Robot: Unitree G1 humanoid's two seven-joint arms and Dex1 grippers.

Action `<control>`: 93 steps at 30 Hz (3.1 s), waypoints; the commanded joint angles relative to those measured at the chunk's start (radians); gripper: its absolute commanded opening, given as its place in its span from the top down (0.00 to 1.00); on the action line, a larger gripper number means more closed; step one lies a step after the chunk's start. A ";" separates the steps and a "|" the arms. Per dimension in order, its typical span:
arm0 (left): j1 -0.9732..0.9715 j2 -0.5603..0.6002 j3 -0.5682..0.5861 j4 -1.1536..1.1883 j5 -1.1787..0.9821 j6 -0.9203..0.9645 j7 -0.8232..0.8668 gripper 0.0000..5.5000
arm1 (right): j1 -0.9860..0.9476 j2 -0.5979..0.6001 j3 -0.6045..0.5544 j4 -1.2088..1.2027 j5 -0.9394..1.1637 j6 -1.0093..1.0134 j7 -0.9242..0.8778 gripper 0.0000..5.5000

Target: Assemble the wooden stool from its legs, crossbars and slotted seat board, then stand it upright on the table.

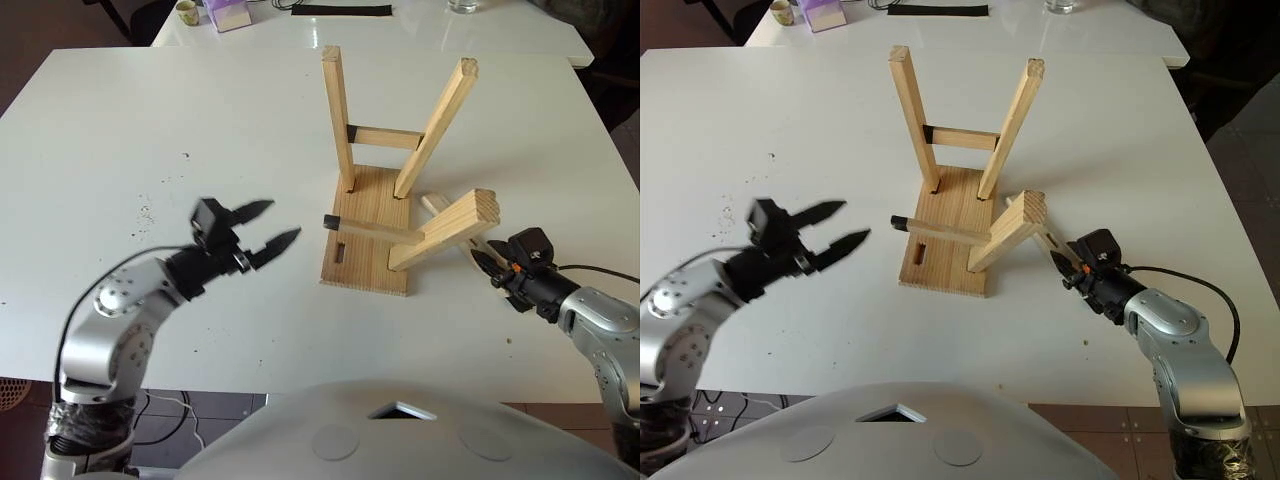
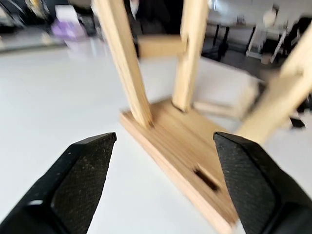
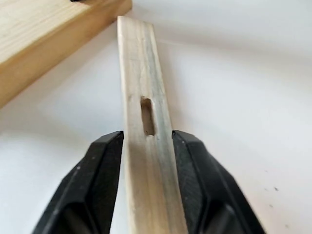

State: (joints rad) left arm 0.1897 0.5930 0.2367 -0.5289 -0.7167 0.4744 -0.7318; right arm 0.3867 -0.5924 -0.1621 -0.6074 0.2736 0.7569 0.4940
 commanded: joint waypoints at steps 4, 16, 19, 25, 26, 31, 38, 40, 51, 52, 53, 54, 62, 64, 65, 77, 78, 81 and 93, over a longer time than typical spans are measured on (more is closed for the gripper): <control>-0.046 0.047 0.033 0.019 -0.044 0.056 -0.007 0.33 | -0.033 -0.031 -0.078 0.006 0.078 -0.042 0.092 0.83; -0.013 0.018 -0.033 -0.020 -0.020 0.055 0.019 0.33 | -0.036 -0.222 -0.150 0.134 0.118 -0.078 0.283 0.52; -0.007 0.003 -0.065 -0.030 -0.011 0.052 0.027 0.33 | -0.001 -0.232 -0.129 0.125 0.135 -0.055 0.319 0.46; 0.022 -0.028 -0.111 -0.053 0.015 0.041 0.055 0.33 | -0.010 -0.225 -0.096 0.177 0.098 -0.067 0.307 0.46; 0.024 -0.029 -0.115 -0.053 0.019 0.040 0.054 0.33 | -0.008 -0.222 -0.088 0.187 0.086 -0.080 0.303 0.46; 0.009 -0.028 -0.146 -0.037 0.045 0.035 0.052 0.33 | -0.014 -0.198 -0.017 0.296 0.010 -0.172 0.286 0.46; -0.029 -0.021 -0.161 -0.016 0.052 0.038 0.037 0.33 | 0.028 -0.183 -0.003 0.305 0.008 -0.215 0.289 0.54; -0.034 -0.022 -0.160 -0.012 0.052 0.039 0.036 0.33 | 0.027 -0.178 -0.004 0.304 0.007 -0.222 0.279 0.60; -0.214 0.016 0.051 0.130 0.063 0.026 0.134 0.33 | -0.151 -0.179 -0.098 0.343 0.074 -0.230 0.264 0.63; -0.262 0.025 0.075 0.135 0.047 0.043 0.157 0.33 | -0.200 -0.170 -0.148 0.343 0.142 -0.215 0.276 0.63; -0.307 0.031 0.090 0.123 0.019 0.062 0.169 0.33 | -0.255 -0.163 -0.202 0.338 0.223 -0.186 0.282 0.63; -0.347 0.034 0.096 0.108 -0.010 0.082 0.175 0.33 | -0.302 -0.158 -0.249 0.329 0.299 -0.155 0.284 0.63; -0.757 -0.050 -0.045 -0.020 -0.433 0.250 0.240 0.36 | -0.674 -0.284 -0.395 0.212 1.021 0.145 0.278 0.63; -0.819 -0.068 -0.084 0.026 -0.462 0.283 0.234 0.36 | -0.760 -0.341 -0.358 0.220 1.100 0.191 0.307 0.63; -0.834 -0.067 -0.099 0.033 -0.467 0.292 0.221 0.36 | -0.799 -0.363 -0.339 0.233 1.130 0.212 0.319 0.63; -0.882 -0.089 -0.126 0.011 -0.613 0.303 0.153 0.36 | -1.025 -0.435 -0.094 0.301 1.078 0.296 0.545 0.63; -0.883 -0.090 -0.123 0.012 -0.623 0.302 0.156 0.36 | -1.016 -0.439 -0.077 0.289 1.048 0.284 0.573 0.63; -0.890 -0.088 -0.120 0.014 -0.636 0.302 0.159 0.36 | -0.988 -0.455 -0.037 0.261 0.966 0.249 0.655 0.63; -0.845 -0.076 -0.146 -0.008 -0.583 0.291 0.109 0.56 | -1.027 -0.448 -0.018 0.290 0.849 0.208 0.744 0.63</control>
State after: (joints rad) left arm -0.6686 0.5061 0.1120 -0.5179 -1.3248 0.7677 -0.6021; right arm -0.6095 -1.0345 -0.1845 -0.3182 1.1375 0.9790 1.2313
